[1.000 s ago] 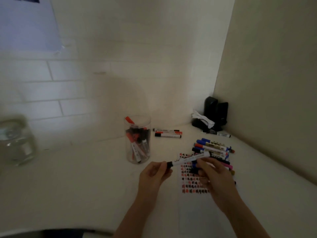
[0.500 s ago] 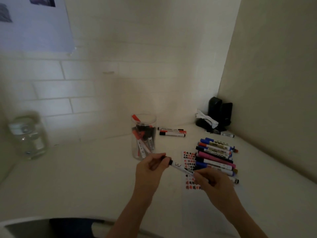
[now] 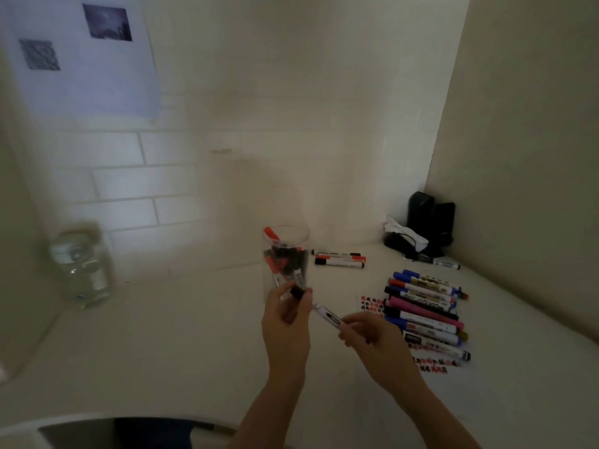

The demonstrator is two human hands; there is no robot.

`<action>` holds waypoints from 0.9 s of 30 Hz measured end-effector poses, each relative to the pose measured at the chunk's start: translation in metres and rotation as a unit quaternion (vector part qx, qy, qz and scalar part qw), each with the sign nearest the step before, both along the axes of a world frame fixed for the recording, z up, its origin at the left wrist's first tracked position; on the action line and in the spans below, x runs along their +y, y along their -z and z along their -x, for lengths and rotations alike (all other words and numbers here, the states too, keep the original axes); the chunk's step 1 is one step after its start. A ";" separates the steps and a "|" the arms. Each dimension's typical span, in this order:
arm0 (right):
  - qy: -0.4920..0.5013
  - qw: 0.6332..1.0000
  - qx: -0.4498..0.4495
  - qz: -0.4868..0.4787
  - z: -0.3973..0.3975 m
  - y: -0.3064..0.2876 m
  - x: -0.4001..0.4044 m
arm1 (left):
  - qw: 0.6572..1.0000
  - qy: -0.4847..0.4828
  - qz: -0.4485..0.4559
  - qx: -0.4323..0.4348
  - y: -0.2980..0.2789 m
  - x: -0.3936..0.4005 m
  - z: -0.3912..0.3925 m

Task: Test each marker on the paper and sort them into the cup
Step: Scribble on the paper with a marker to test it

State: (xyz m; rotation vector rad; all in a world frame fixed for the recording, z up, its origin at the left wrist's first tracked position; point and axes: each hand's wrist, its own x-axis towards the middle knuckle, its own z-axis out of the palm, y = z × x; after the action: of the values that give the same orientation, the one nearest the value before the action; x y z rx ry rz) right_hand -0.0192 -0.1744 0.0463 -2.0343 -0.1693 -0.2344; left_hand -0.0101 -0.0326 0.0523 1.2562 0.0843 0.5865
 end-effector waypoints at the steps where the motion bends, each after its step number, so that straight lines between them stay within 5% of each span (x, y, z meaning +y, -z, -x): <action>1: -0.006 1.000 -0.015 0.014 -0.008 -0.005 0.007 | 1.000 -0.011 -0.006 -0.017 -0.009 0.004 -0.004; 6: 0.014 0.993 -0.102 0.060 -0.041 -0.034 0.022 | 0.991 -0.071 -0.058 -0.095 -0.080 0.053 -0.037; 11: 0.023 0.988 -0.090 0.120 -0.050 -0.024 0.011 | 0.960 -0.144 -0.172 -0.168 -0.138 0.090 -0.079; 16: 0.013 0.987 -0.032 0.154 -0.054 0.004 0.000 | 0.942 -0.115 -0.294 -0.117 -0.110 0.076 -0.121; 20: 0.024 0.984 -0.030 0.171 -0.063 0.003 -0.013 | 0.896 -0.096 -0.427 -0.076 -0.090 0.069 -0.136; 24: 0.038 0.979 -0.038 0.197 -0.087 -0.003 -0.025 | 0.829 -0.182 -0.498 -0.177 -0.084 0.047 -0.122; 27: 0.048 0.969 -0.038 0.239 -0.113 -0.007 -0.036 | 0.830 -0.059 -0.517 -0.203 -0.040 0.006 -0.097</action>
State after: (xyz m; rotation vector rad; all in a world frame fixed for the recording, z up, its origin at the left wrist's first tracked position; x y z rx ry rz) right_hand 0.0941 -0.2105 0.0536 -2.5180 -0.1879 -0.3587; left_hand 0.0867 -0.0264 0.0919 2.1447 -0.6000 1.0641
